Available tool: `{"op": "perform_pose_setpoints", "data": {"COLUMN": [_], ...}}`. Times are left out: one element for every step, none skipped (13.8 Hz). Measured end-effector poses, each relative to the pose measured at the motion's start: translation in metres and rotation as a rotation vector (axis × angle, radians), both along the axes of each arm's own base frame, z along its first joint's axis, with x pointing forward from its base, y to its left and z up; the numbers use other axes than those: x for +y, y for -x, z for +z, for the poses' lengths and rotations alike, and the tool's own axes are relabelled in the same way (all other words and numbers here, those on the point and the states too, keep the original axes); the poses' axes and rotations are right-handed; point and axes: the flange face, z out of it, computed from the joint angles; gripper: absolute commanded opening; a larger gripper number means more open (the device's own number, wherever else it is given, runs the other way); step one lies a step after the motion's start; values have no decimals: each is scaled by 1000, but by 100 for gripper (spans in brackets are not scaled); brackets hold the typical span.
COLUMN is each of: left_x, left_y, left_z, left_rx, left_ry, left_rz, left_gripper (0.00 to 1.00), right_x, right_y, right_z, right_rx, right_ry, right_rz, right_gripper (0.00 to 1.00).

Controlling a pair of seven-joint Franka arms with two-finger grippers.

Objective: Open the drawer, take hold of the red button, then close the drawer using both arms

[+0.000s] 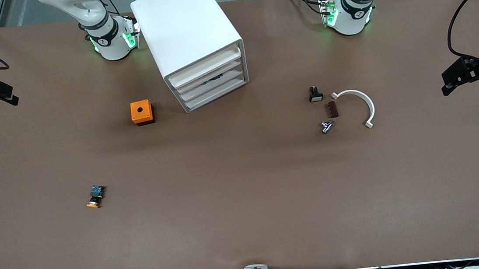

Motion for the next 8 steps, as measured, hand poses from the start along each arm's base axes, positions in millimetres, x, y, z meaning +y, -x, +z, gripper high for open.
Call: {"op": "perform_pose_setpoints", "data": {"left_x": [0,0,0,1,2,4,5,7], "left_y": [0,0,0,0,0,0,0,-1], "left_z": [0,0,0,0,0,0,-2,-4], "left_rx": [0,0,1,1,1,2,5,11], "left_ry": [0,0,0,0,0,0,0,0], "left_rz": [0,0,1,2,4,7,10,14], "left_gripper": [100,100,100,100,100,100,100,100], "right_x": [0,0,0,0,0,0,0,0], "right_y": [0,-1,-1,-1,-1,-1,-1,-1], "right_z": [0,1,1,1,1,2,2,2], "right_rx": [-4,-7,-10,-12,-13,-14,-18,-19], "right_ry": [0,1,1,1,1,1,1,1], "right_rz": [0,0,0,1,1,1,1,1], "right_gripper": [100,100,100,100,100,100,100,100]}}
